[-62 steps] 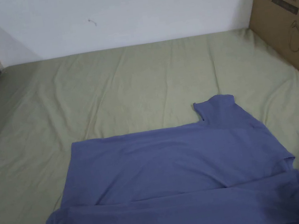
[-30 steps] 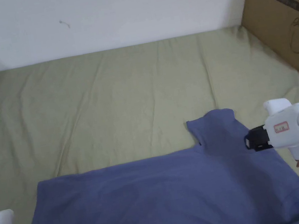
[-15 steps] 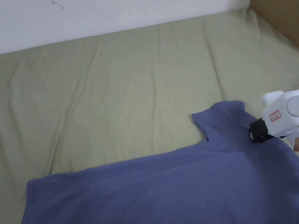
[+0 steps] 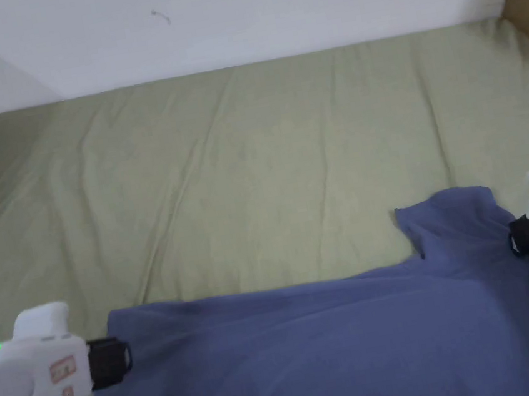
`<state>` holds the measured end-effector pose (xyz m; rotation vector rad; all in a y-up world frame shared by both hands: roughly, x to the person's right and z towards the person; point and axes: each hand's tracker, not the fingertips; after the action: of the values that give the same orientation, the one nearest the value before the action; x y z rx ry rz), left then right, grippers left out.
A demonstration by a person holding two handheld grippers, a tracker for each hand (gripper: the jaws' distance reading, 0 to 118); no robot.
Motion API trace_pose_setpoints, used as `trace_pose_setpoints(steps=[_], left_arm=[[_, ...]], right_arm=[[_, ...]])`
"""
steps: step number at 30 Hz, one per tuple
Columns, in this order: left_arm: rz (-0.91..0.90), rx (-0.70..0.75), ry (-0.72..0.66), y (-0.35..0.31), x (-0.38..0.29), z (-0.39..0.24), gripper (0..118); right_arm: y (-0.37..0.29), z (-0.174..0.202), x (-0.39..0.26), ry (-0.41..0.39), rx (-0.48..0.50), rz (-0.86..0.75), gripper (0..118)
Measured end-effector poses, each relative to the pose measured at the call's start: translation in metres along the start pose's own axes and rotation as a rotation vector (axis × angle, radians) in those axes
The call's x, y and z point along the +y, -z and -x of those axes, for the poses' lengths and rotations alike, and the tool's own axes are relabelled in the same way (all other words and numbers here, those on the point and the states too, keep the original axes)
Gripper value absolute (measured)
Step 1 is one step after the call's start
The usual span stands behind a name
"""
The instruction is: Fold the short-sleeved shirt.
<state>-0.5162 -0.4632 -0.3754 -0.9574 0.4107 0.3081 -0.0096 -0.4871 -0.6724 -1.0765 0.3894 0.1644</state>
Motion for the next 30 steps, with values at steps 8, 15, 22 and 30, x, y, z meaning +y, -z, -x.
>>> trace_pose_setpoints(steps=[8,15,22,30], left_arm=[[0.068,-0.035,-0.059,0.074,0.054,-0.007,83],[0.061,0.044,0.029,0.066,0.038,-0.028,2],[0.01,-0.016,0.056,0.004,0.036,-0.027,1],[-0.089,-0.056,0.085,-0.11,-0.019,-0.002,2]], right_arm=[[0.006,0.002,0.0,-0.01,-0.003,0.011,2],[0.001,0.005,0.0,-0.005,-0.001,0.005,2],[-0.059,0.001,-0.001,0.008,0.018,-0.068,2],[-0.159,0.001,-0.077,-0.015,0.035,-0.14,2]])
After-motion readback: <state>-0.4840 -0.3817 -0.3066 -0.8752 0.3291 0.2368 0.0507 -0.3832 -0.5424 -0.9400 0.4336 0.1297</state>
